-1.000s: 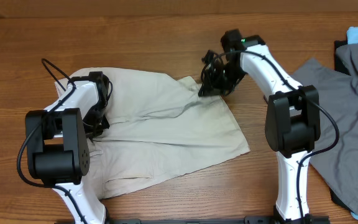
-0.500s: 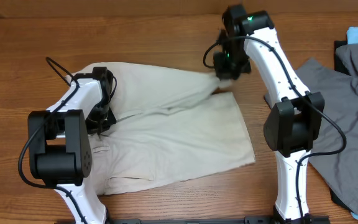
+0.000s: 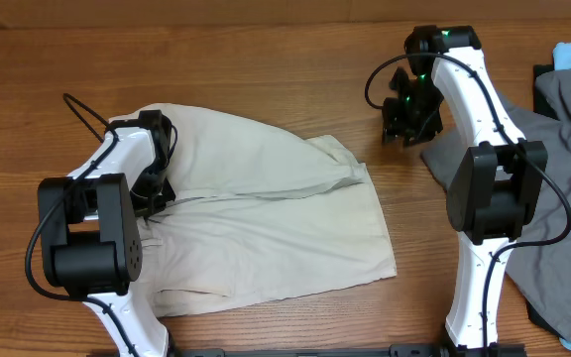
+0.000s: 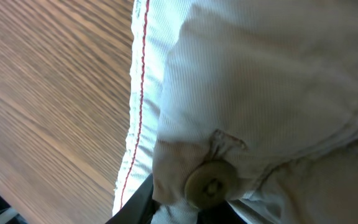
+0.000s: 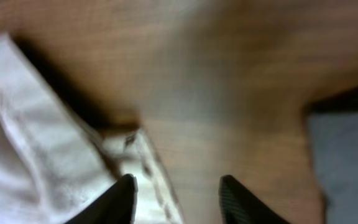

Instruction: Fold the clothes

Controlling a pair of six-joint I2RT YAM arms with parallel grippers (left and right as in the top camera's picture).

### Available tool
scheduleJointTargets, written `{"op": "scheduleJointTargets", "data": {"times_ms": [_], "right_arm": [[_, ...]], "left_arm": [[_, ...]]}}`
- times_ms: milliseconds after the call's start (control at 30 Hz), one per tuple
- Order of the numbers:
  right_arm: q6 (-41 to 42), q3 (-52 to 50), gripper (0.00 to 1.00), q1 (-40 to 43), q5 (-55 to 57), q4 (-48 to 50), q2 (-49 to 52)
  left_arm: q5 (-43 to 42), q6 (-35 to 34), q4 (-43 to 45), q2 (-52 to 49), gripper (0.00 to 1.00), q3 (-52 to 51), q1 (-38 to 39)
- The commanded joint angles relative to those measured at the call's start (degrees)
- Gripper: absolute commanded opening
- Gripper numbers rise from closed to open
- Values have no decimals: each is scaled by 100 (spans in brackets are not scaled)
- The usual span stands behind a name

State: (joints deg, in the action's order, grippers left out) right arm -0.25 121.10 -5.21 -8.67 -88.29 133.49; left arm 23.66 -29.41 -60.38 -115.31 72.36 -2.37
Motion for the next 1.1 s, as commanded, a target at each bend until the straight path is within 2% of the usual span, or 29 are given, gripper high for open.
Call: {"op": "scheduleJointTargets", "data": {"times_ms": [0, 100, 267, 500, 700, 733, 800, 833, 867, 967, 1067], "right_arm": [[48, 44, 68, -17, 50, 575, -201], [-328, 9, 71, -31, -920, 968, -133], [-328, -424, 72, -155, -2044, 1207, -37], [-315, -1062, 73, -446, -2452, 1497, -28], [-275, -1663, 73, -848, -2455, 2258, -26], [-273, -1696, 66, -935, -2457, 2389, -26], [-273, -1690, 42, -1019, -2494, 2516, -28], [-273, -1615, 8, -1049, -2492, 2544, -28], [-273, -1565, 4, -1047, -2492, 2542, -28], [-273, -901, 4, -909, -2492, 2251, -28], [-254, 365, 4, -649, -2422, 1709, -31]], "left_arm": [[354, 111, 7, -83, 23, -48, -24], [352, 111, 4, -83, 25, -48, -24], [350, 111, 26, -83, 25, -48, -24], [332, 111, 31, -83, 26, -48, -24], [326, 111, 44, -83, 26, -48, -24], [323, 111, 42, -83, 26, -48, -24], [326, 111, 39, -83, 25, -48, -24], [326, 111, 39, -83, 26, -48, -24], [328, 114, 42, -83, 26, -48, -24], [321, 111, 42, -83, 26, -48, -22], [308, 114, 42, -83, 26, -48, -22]]}}
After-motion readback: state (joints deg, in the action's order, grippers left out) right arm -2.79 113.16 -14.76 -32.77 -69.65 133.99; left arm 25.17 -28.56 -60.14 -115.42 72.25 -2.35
